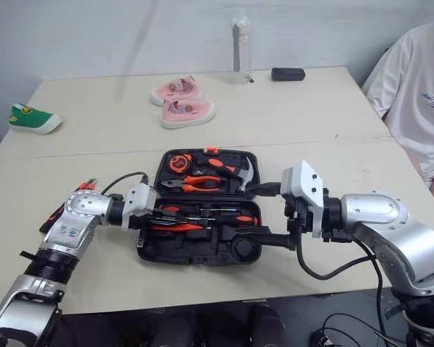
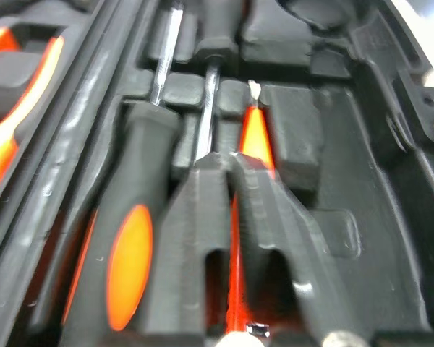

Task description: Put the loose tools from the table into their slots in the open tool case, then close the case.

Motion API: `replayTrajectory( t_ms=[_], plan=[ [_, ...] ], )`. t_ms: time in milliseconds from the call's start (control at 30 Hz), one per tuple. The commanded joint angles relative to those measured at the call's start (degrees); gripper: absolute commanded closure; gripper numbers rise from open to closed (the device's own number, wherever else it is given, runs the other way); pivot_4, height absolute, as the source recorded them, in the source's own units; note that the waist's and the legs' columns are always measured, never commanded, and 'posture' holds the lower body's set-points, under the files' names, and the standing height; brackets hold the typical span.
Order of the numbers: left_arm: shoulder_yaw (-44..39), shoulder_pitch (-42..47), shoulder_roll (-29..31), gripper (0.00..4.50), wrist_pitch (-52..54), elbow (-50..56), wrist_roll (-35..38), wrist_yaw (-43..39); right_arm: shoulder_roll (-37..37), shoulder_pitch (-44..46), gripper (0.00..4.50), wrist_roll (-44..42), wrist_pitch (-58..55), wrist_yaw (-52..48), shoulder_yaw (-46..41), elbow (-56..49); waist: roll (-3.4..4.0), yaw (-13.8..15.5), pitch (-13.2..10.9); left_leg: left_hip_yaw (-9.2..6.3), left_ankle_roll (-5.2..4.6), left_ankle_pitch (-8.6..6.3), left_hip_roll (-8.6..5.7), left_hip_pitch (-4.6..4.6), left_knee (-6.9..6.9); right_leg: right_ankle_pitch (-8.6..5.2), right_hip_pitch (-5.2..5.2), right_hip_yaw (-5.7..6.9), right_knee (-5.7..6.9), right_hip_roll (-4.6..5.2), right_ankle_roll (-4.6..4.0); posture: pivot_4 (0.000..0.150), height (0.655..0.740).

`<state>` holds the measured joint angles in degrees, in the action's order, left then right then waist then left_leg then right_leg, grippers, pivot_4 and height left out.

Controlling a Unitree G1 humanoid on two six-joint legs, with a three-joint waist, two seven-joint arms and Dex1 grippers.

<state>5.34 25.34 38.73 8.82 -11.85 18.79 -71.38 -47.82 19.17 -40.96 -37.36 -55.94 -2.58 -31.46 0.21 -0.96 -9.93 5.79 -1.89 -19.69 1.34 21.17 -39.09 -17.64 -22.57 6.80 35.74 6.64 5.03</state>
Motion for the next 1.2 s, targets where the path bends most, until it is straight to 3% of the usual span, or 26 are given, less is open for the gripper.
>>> replayTrajectory(
  t_ms=[33,200,367,533,667,767,933,1200],
  plan=[
    [-9.95,-6.43,4.8,2.34,11.63,9.92,7.67,3.83,0.63,0.77,0.0,-1.76,1.08,1.02,-3.41,-1.14,-0.12,-0.75,-0.09,-0.02,0.03,-0.01,0.02,0.04,0.03,-0.02,-0.03,0.03,-0.02,-0.02,-0.03,0.15,0.7316],
    [-30.55,-21.71,7.35,0.11,23.61,25.01,16.47,14.38,0.92,4.77,0.0,-10.73,-2.98,3.31,-11.48,3.23,-0.38,-0.63,-0.32,-0.18,0.06,-0.03,0.02,0.1,0.02,-0.03,0.0,-0.01,-0.15,0.05,-0.05,0.15,0.7316],
    [-54.85,-36.55,1.51,0.05,30.97,32.92,22.74,26.24,0.44,10.9,0.0,-14.09,-4.91,1.71,-11.72,7.76,-0.45,-0.6,-0.38,-0.37,0.13,-0.07,0.01,0.07,0.06,-0.04,0.09,-0.08,-0.26,0.08,-0.07,0.15,0.7316],
    [-67.91,-50.57,-9.01,0.05,30.4,39.37,25.12,32.94,1.74,16.18,0.0,-11.79,-3.66,-2.91,-6.49,10.95,-0.48,-0.6,-0.4,-0.35,0.19,-0.13,0.01,0.06,0.08,-0.07,0.08,-0.13,-0.51,0.08,-0.12,0.15,0.7316],
    [-71.37,-61.89,-18.22,0.05,24.62,38.81,23.85,31.62,4.08,20.34,0.0,-7.71,-0.69,-7.15,-0.68,14.33,-0.51,-0.6,-0.39,-0.34,0.15,-0.26,-0.01,0.07,0.07,-0.08,0.06,-0.15,-0.53,0.09,-0.14,0.15,0.7316],
    [-71.5,-65.56,-19.02,0.05,20.61,36.73,23.28,30.14,5.19,22.15,0.0,-3.59,2.24,-10.46,3.25,16.2,-0.58,-0.42,-0.4,-0.28,0.1,-0.43,0.0,0.08,0.06,-0.11,-0.02,-0.22,-0.55,0.09,-0.2,0.15,0.7316],
    [-66.25,-62.13,-6.65,0.05,18.18,31.94,19.22,28.14,6.57,22.73,0.0,0.9,5.77,-14.04,7.17,17.22,-0.55,1.6,-0.41,-0.42,0.13,-0.66,0.03,0.11,0.04,-0.29,-0.22,-0.15,-0.27,0.1,-0.56,0.15,0.7316],
    [-50.01,-45.44,12.37,0.05,13.34,11.49,10.04,21.79,7.93,20.76,0.0,2.69,6.47,-13.05,7.17,14.98,-0.49,-0.3,-0.4,-0.31,0.35,-0.46,0.06,0.15,0.11,-0.37,-0.38,-0.15,-0.04,0.07,-0.76,0.15,0.7316]
  ],
)
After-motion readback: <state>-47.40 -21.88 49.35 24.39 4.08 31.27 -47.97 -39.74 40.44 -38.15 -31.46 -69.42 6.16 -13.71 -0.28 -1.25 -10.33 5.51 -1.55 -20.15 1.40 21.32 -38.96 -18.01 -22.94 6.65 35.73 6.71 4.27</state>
